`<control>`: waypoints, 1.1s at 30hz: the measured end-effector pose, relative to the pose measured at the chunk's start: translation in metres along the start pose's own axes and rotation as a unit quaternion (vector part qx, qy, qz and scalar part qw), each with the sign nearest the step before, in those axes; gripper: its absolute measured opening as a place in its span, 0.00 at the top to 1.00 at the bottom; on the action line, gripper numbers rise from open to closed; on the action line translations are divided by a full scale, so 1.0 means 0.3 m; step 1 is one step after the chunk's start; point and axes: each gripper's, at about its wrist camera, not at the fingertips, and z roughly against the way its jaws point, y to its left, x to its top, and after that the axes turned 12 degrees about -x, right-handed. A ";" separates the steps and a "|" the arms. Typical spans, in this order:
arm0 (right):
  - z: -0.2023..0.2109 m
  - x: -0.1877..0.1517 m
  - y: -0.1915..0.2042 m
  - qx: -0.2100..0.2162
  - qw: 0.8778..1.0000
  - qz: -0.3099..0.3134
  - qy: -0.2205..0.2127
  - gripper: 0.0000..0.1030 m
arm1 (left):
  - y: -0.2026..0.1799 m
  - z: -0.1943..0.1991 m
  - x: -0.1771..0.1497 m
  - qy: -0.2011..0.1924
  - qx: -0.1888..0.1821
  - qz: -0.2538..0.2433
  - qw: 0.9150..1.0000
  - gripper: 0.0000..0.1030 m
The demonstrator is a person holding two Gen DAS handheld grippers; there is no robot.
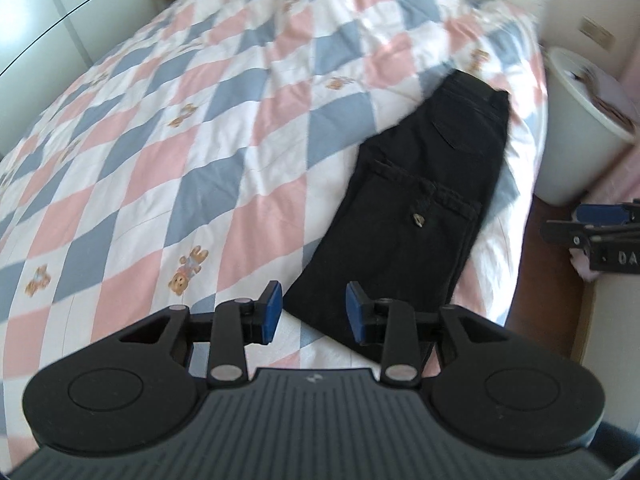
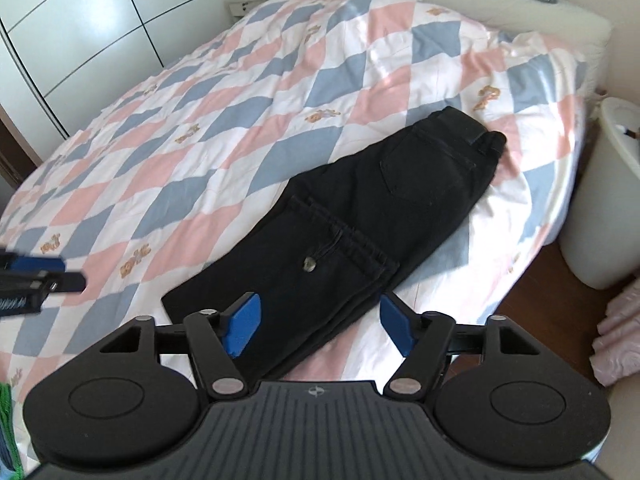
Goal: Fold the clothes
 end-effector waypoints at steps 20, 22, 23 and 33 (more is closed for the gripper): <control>0.098 -0.183 0.079 -0.062 0.996 -0.056 0.013 0.30 | -0.064 -0.047 0.018 0.012 -0.063 -0.125 0.990 0.66; 0.090 -0.192 0.078 -0.066 0.996 -0.062 0.017 0.30 | -0.069 -0.066 0.025 0.016 -0.068 -0.134 0.989 0.66; 0.086 -0.198 0.078 -0.069 0.995 -0.065 0.020 0.30 | -0.071 -0.076 0.029 0.019 -0.070 -0.138 0.988 0.66; 0.015 -0.228 0.095 -0.087 0.993 -0.069 0.050 0.28 | -0.068 -0.187 0.051 0.041 -0.091 -0.171 0.980 0.64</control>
